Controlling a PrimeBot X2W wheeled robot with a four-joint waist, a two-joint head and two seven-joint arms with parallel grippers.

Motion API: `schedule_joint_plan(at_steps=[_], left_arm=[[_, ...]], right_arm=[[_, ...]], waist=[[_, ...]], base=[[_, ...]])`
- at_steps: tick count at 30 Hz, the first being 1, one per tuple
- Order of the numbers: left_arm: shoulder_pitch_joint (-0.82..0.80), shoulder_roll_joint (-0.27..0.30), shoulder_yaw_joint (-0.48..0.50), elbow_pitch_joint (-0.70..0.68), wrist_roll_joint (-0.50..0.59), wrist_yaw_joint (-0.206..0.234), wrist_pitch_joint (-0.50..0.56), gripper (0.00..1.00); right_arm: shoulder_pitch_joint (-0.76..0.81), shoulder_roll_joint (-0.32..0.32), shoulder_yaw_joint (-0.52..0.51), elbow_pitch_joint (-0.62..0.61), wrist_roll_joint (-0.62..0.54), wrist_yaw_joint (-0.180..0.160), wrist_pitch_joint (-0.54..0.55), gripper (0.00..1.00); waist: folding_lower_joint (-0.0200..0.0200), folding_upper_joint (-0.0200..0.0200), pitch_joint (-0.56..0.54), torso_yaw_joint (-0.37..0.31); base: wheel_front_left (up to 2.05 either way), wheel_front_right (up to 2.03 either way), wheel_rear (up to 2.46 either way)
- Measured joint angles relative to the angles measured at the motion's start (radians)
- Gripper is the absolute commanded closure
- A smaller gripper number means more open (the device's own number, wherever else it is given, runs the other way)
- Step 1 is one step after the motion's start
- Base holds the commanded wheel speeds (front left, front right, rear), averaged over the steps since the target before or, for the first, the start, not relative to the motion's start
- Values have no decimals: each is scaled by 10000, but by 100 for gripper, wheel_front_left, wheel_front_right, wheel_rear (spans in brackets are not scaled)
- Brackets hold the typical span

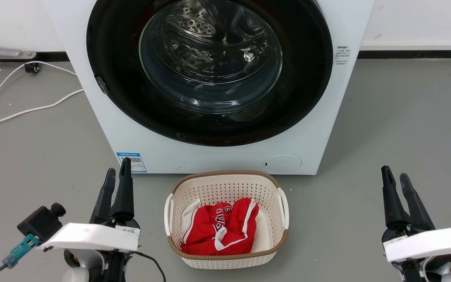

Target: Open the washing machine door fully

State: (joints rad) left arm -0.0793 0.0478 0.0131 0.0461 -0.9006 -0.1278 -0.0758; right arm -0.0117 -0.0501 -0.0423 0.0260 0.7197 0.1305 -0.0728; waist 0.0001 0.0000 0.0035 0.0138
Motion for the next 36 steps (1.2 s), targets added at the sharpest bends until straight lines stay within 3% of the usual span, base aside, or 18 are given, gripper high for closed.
schedule_joint_plan(at_steps=[18, 36], left_arm=[[128, 69, -514, -21, 3647, 244, -598, 0], [147, 217, -802, 65, 5473, 522, -1039, 0]], right_arm=[[243, 0, -50, -29, -2778, 2, -58, 0], [439, 0, -84, -217, -4405, 2, 27, 0]], waist=[[-1, 0, -31, 43], [-1, 0, -33, 41]], base=[[0, 0, 0], [0, 0, 0]])
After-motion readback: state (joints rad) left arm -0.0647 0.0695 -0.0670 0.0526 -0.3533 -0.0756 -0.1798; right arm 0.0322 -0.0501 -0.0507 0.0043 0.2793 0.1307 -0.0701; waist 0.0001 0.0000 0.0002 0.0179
